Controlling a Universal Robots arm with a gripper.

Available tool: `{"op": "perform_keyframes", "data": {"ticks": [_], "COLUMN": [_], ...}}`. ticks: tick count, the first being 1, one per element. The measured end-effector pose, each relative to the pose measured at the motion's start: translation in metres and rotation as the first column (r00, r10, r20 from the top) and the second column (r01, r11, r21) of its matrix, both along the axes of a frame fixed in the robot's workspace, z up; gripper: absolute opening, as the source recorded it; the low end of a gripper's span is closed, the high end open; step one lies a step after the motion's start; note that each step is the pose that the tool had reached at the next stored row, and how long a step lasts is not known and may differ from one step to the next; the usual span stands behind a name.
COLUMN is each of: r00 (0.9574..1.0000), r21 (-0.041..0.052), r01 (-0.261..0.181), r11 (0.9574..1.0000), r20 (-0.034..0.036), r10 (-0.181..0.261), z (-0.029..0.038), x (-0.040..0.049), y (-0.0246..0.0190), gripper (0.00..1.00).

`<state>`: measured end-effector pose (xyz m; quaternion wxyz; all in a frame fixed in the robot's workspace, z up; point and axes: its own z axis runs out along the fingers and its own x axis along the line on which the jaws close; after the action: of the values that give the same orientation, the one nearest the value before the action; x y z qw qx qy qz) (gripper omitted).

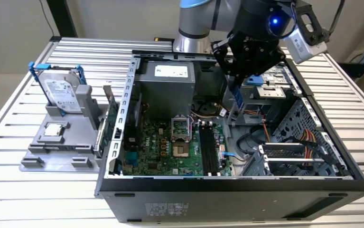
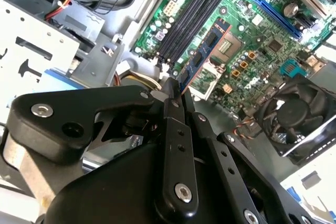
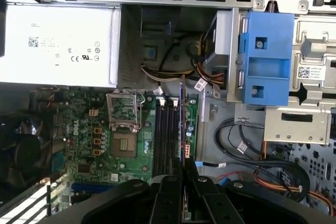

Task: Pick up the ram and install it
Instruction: 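Insert the ram into the slot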

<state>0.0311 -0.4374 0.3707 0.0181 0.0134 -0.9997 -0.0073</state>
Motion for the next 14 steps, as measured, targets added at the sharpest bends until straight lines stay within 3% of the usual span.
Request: {"op": "perform_keyframes", "data": {"ticks": [14], "r00": [1.0000], "r21": [0.0002], "r01": [0.002], "r11": [1.0000], "r20": [0.0001], "r10": [-0.002], "z": [-0.0099], "x": [0.0055], "y": [0.0000], "gripper": [0.00]}}
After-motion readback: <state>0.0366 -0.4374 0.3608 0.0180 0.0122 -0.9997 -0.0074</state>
